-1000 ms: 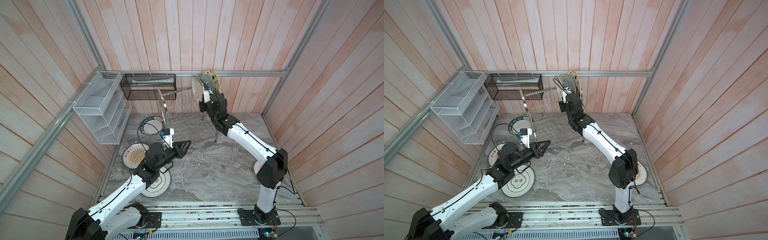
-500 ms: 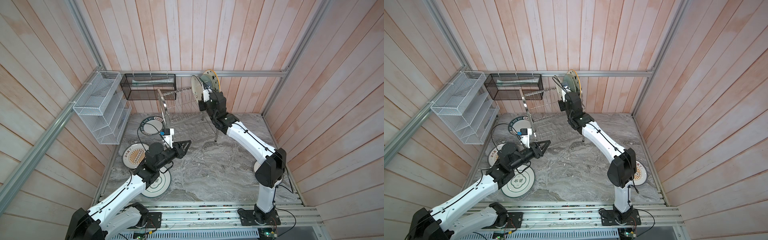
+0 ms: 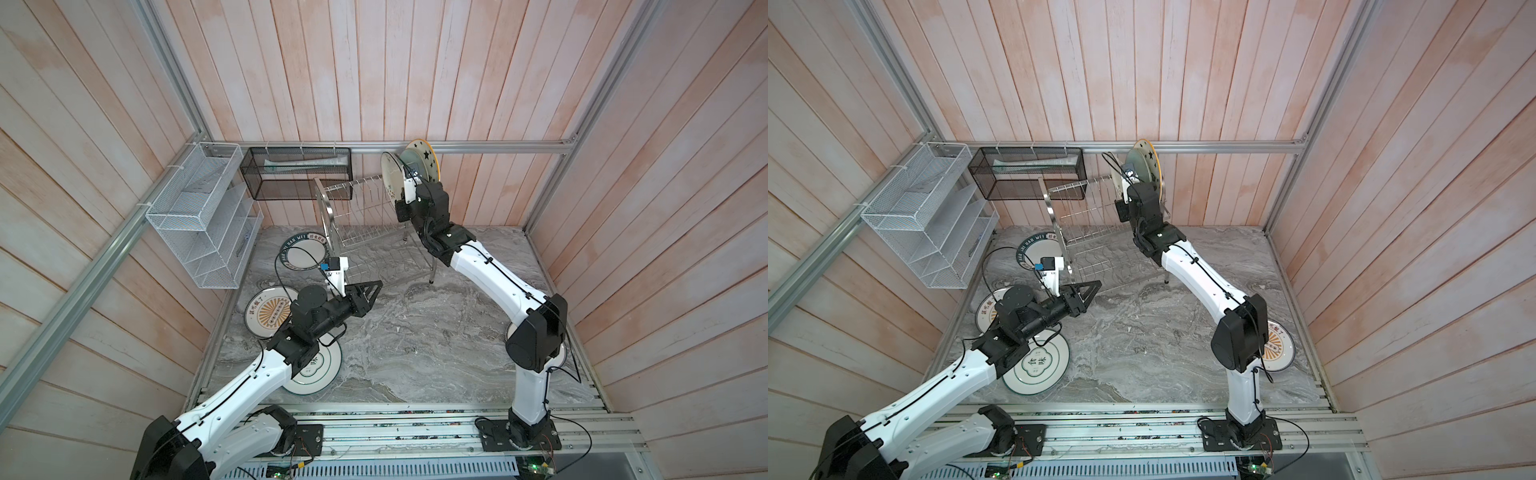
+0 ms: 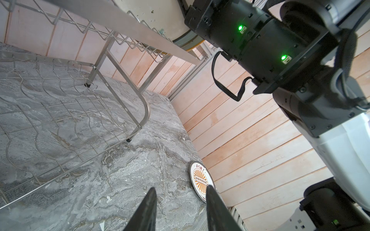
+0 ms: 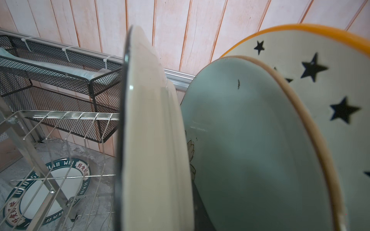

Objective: Load plates into a dish rack
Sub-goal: Place the plate on the dish rack.

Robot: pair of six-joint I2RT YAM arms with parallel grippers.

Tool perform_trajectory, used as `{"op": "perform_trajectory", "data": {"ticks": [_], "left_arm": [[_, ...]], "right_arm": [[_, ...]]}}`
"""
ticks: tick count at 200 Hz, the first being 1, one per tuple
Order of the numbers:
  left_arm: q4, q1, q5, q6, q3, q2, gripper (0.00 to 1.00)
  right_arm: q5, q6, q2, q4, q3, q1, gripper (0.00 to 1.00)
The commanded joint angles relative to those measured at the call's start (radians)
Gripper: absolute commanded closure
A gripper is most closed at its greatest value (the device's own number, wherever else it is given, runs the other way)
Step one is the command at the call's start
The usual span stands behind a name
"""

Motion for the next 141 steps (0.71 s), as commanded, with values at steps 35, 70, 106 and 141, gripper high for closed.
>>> {"op": "perform_trajectory", "data": {"ticks": [35,70,106,141], "left_arm": [[-0.005,-0.004,0.002,0.012,0.0,0.0,0.58],[-0.005,-0.004,0.002,0.011,-0.004,-0.002,0.58],[-0.009,-0.004,0.001,0.011,-0.005,-0.007,0.58],[-0.009,-0.004,-0.001,0.011,-0.007,-0.007,0.58]], "right_arm": [[0.024,0.016,-0.009,0.095,0.067,-0.001,1.0],[0.025,0.017,-0.01,0.093,0.064,-0.001,1.0],[0.024,0.018,-0.014,0.096,0.06,-0.001,0.95],[0.024,0.017,-0.016,0.098,0.061,-0.001,0.89]]}}
